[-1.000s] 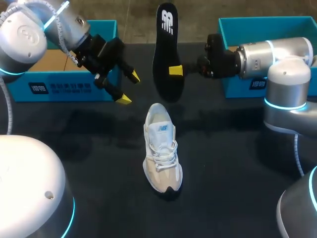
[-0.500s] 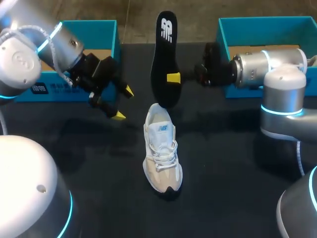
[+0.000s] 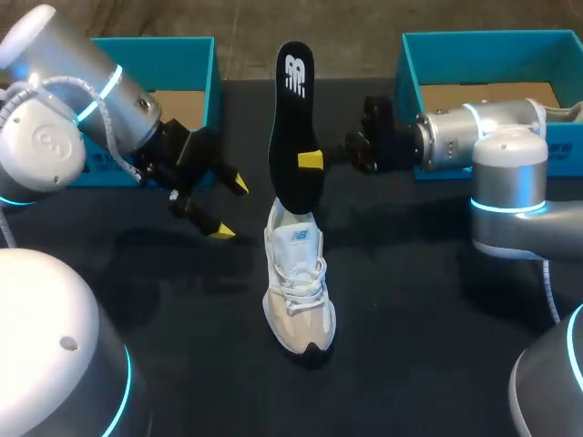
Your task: Take the shoe out of the shoebox, open the shoe tongue, remove and reinsert the insole, then place the shoe into the shoebox
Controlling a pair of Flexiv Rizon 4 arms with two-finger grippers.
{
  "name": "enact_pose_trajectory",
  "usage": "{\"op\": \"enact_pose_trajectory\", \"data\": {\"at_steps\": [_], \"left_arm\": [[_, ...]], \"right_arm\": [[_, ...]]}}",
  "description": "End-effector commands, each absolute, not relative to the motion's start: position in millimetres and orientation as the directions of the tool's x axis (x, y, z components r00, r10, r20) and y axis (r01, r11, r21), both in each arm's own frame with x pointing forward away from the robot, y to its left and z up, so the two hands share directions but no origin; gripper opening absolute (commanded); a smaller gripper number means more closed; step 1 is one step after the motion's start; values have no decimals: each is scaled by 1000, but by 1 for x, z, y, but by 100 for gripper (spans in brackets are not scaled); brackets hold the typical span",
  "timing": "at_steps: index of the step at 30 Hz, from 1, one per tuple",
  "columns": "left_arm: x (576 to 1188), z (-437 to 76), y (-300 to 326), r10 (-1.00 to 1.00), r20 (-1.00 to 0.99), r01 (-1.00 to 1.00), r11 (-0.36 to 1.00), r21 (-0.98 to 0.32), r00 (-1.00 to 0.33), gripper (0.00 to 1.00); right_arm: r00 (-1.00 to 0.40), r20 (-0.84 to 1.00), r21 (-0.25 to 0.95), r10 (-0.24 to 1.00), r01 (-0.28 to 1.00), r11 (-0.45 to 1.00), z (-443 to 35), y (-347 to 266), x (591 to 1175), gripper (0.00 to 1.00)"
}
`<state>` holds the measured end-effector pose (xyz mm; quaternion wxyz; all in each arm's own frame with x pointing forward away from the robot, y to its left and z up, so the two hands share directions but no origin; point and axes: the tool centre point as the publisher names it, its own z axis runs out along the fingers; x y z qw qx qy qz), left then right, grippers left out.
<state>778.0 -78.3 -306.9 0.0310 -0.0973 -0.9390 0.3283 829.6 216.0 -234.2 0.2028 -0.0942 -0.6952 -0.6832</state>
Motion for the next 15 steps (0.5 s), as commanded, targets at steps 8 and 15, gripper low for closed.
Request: {"op": "enact_pose_trajectory", "data": {"at_steps": [8, 15], "left_arm": [[778, -319, -81, 204, -19, 175, 780, -601, -979, 100], [783, -316, -83, 128, -15, 112, 792, -600, -992, 100]], "right_arm": [[-899, 411, 912, -150, 408, 52, -235, 218, 832, 0], [-895, 419, 908, -156, 414, 62, -238, 226, 834, 0]]}}
